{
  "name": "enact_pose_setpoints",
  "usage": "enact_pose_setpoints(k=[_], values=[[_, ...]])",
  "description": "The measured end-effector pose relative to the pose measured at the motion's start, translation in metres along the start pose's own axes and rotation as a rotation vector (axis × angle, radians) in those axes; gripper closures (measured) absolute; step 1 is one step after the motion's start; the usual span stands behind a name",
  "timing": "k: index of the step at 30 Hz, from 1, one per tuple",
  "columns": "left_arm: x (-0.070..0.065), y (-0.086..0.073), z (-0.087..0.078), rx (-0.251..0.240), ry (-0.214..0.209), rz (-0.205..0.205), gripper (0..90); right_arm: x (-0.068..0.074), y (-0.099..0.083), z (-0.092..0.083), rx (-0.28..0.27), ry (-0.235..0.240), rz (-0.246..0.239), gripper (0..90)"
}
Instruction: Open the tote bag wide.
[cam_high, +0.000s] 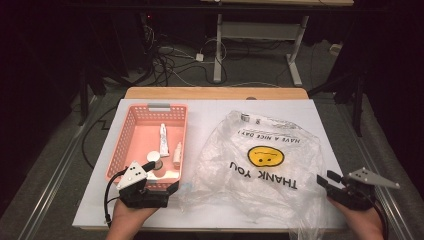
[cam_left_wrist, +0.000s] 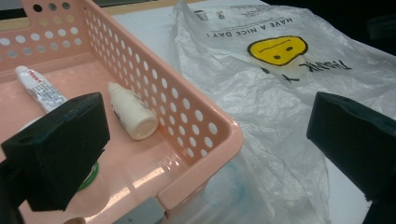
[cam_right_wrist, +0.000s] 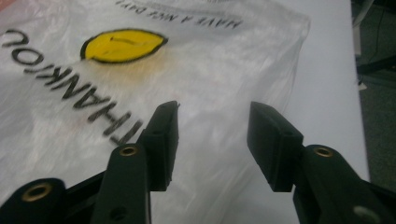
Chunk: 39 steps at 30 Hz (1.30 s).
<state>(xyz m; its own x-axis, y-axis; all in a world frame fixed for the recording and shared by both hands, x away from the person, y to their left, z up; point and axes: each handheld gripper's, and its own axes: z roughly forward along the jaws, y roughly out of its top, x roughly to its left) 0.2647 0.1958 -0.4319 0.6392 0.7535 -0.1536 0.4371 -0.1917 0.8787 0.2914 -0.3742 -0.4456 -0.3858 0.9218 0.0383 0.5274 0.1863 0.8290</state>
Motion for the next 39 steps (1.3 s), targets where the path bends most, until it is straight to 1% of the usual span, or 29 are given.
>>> enact_pose_setpoints(k=[4,5,6,7,8,9,11,12,13,16,19,20,21,22,23,24,26,27,28,29,30,31,34,36,39], values=[[-0.001,0.001,0.0,0.0,0.011,0.009,0.0,-0.021,0.022,0.024,-0.004,-0.009,0.021,46.7],[-0.001,0.001,0.0,0.001,0.01,0.008,0.0,-0.021,0.022,0.024,-0.004,-0.009,0.021,46.7],[-0.001,0.001,-0.001,0.001,0.003,0.002,0.0,-0.03,0.034,0.038,-0.006,-0.018,0.031,43.6],[-0.001,0.001,-0.001,0.006,-0.005,-0.003,0.0,-0.035,0.039,0.045,-0.01,-0.02,0.039,41.7],[-0.001,0.002,-0.001,0.006,-0.006,-0.005,0.0,-0.035,0.039,0.045,-0.01,-0.02,0.039,41.7],[-0.002,0.002,-0.002,-0.003,-0.006,-0.004,0.0,-0.043,0.049,0.061,-0.003,-0.022,0.053,39.3],[-0.002,0.002,-0.002,-0.008,-0.005,-0.001,0.0,-0.051,0.057,0.078,0.017,-0.026,0.066,36.3],[-0.002,0.002,-0.001,-0.006,-0.008,0.0,0.0,-0.051,0.057,0.078,0.017,-0.026,0.066,36.3],[-0.003,0.001,-0.001,-0.005,-0.009,0.001,0.0,-0.058,0.063,0.094,0.046,-0.033,0.074,32.9],[-0.004,0.001,-0.001,-0.003,-0.011,0.008,0.0,-0.07,0.068,0.112,0.05,-0.026,0.094,31.9],[-0.005,0.001,-0.001,-0.003,-0.014,0.014,0.0,-0.075,0.069,0.128,0.083,0.0,0.08,31.7],[-0.005,0.002,-0.001,-0.004,-0.014,0.016,0.0,-0.075,0.069,0.128,0.083,0.0,0.08,31.7],[-0.005,0.001,-0.001,-0.003,-0.012,0.018,0.0,-0.076,0.067,0.136,0.103,0.031,0.065,33.1],[-0.005,0.001,-0.001,-0.003,-0.012,0.019,0.0,-0.077,0.066,0.139,0.113,0.053,0.064,35.0],[-0.005,0.001,-0.001,-0.002,-0.013,0.016,0.0,-0.076,0.064,0.142,0.134,0.069,0.057,38.7],[-0.005,0.001,-0.001,-0.002,-0.013,0.016,0.0,-0.074,0.063,0.144,0.149,0.075,0.039,43.4],[-0.005,0.001,-0.001,-0.004,-0.014,0.012,0.0,-0.069,0.063,0.145,0.17,0.089,-0.001,55.5],[-0.006,0.001,-0.001,-0.003,-0.015,0.014,0.0,-0.066,0.063,0.145,0.178,0.098,-0.026,59.5],[-0.006,0.001,-0.001,-0.004,-0.016,0.014,0.0,-0.064,0.063,0.145,0.181,0.089,-0.039,66.7],[-0.007,0.001,-0.002,-0.006,-0.02,0.016,0.0,-0.063,0.063,0.144,0.183,0.091,-0.042,76.6],[-0.008,0.001,-0.002,-0.005,-0.022,0.017,0.0,-0.063,0.062,0.144,0.185,0.096,-0.043,82.7],[-0.008,0.001,-0.002,-0.005,-0.022,0.017,0.0,-0.061,0.062,0.143,0.184,0.093,-0.046,87.0],[-0.009,0.002,-0.002,-0.006,-0.025,0.022,0.0,-0.062,0.064,0.142,0.166,0.061,-0.051,89.6],[-0.009,0.002,-0.001,-0.007,-0.025,0.021,0.0,-0.066,0.066,0.14,0.144,0.033,-0.03,89.8],[-0.009,0.002,-0.001,-0.004,-0.029,0.022,0.0,-0.077,0.067,0.135,0.12,-0.011,0.015,90.0]])
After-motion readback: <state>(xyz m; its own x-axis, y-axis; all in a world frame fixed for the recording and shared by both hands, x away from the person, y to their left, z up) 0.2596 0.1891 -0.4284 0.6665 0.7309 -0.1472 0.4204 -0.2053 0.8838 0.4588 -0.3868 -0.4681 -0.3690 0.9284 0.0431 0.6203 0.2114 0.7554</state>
